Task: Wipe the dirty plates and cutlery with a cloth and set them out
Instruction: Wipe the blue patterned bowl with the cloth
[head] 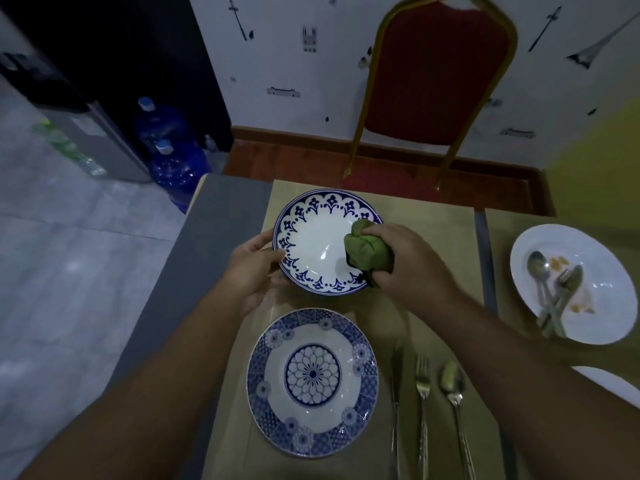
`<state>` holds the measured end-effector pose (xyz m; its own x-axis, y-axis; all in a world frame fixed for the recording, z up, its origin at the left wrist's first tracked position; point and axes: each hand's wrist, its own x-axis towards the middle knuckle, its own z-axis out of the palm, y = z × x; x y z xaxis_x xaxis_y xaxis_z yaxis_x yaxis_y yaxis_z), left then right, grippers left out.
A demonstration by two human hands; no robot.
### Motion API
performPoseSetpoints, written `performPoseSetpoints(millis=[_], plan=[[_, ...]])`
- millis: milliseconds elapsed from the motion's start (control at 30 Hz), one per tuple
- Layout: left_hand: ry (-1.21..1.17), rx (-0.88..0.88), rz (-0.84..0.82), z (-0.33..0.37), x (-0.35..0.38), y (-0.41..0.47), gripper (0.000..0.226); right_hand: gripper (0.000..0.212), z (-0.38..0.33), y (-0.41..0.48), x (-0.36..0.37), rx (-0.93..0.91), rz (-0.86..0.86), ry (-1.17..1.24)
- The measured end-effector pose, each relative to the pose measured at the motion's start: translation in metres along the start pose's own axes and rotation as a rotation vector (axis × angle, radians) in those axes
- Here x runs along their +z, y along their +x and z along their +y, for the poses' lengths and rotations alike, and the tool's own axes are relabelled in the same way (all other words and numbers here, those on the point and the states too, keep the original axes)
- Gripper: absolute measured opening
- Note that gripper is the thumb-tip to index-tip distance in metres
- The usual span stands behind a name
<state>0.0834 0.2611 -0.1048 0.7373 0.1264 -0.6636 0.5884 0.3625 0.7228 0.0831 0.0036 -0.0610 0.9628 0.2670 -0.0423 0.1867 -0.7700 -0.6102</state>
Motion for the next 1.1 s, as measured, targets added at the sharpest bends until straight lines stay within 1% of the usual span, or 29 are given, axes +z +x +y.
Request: performPoseSetpoints(millis=[167, 333, 400, 467, 500, 567, 633, 800, 933, 1100], plan=[[-0.018, -0.065, 0.009, -0.005, -0.001, 0.023, 0.038, 0.068, 0.009, 0.018, 0.019, 0.059, -0.019, 0.001], [0.014, -0.1, 0.005, -0.011, 0.004, 0.025, 0.042, 0.067, 0.016, 0.021, 0.031, 0.079, -0.05, 0.011], [0.05, -0.099, 0.005, -0.007, 0.004, 0.024, 0.035, 0.067, 0.017, 0.022, 0.034, 0.077, -0.062, 0.017], [0.079, -0.058, 0.014, -0.001, 0.001, 0.02, 0.026, 0.067, 0.017, 0.022, 0.034, 0.08, -0.061, 0.025], [0.062, -0.047, 0.029, 0.003, -0.002, 0.017, 0.03, 0.067, 0.017, 0.022, 0.033, 0.079, -0.056, 0.03], [-0.033, -0.071, 0.039, 0.008, -0.008, 0.011, 0.053, 0.068, 0.016, 0.02, 0.031, 0.073, -0.044, 0.036], [-0.122, -0.081, 0.005, 0.013, -0.012, 0.001, 0.066, 0.068, 0.016, 0.018, 0.028, 0.064, -0.035, 0.04], [-0.321, -0.108, -0.115, 0.006, -0.002, -0.031, 0.071, 0.067, 0.014, 0.002, 0.012, 0.028, 0.007, 0.056], [-0.348, -0.153, -0.199, -0.012, 0.023, -0.059, 0.073, 0.065, 0.019, -0.029, -0.015, 0.015, 0.061, 0.069], [-0.323, -0.254, -0.351, -0.052, 0.078, -0.096, 0.07, 0.067, 0.048, -0.099, -0.06, 0.072, 0.118, 0.048]])
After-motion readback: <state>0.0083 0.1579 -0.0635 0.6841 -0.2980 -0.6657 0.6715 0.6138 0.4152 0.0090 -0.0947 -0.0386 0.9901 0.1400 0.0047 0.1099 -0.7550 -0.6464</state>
